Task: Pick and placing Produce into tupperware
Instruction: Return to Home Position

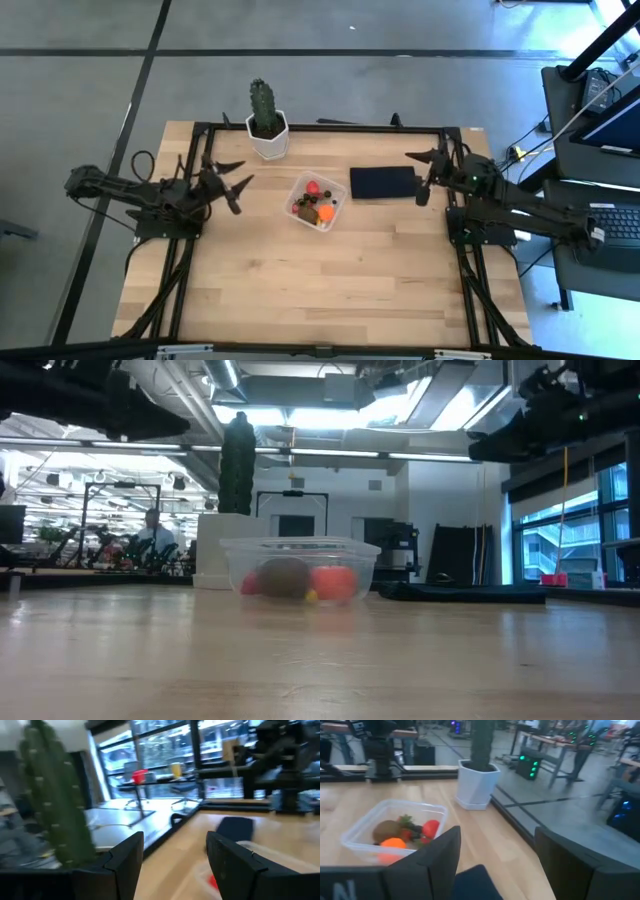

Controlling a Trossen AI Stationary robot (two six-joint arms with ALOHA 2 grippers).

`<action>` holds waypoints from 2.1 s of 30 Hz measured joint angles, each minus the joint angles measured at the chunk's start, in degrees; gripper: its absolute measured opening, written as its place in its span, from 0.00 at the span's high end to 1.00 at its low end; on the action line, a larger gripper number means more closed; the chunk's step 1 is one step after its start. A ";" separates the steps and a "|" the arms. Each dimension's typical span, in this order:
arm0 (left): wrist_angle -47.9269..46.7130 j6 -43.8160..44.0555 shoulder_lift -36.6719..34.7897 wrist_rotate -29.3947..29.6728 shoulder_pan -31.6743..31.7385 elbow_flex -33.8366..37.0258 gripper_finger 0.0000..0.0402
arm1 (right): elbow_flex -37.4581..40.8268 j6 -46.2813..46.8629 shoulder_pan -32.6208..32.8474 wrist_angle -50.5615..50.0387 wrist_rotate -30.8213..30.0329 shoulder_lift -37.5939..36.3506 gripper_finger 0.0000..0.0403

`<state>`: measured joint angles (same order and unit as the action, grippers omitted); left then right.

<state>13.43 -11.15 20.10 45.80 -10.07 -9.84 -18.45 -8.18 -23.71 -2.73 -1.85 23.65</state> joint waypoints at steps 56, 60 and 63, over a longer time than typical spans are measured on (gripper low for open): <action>-22.62 6.35 -19.96 -18.53 19.92 5.61 0.48 | 9.41 1.94 -11.38 -3.20 3.15 -16.73 0.37; -22.64 6.00 -19.96 -18.39 19.92 5.61 0.48 | 9.41 2.07 -11.38 -3.17 3.21 -16.73 0.37; -22.66 4.83 -19.96 -17.89 19.92 5.61 0.48 | 9.41 3.49 -11.38 -2.48 4.43 -16.73 0.37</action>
<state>-9.23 -6.32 0.14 27.91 9.85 -4.23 -9.04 -4.69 -35.09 -5.21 2.58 6.92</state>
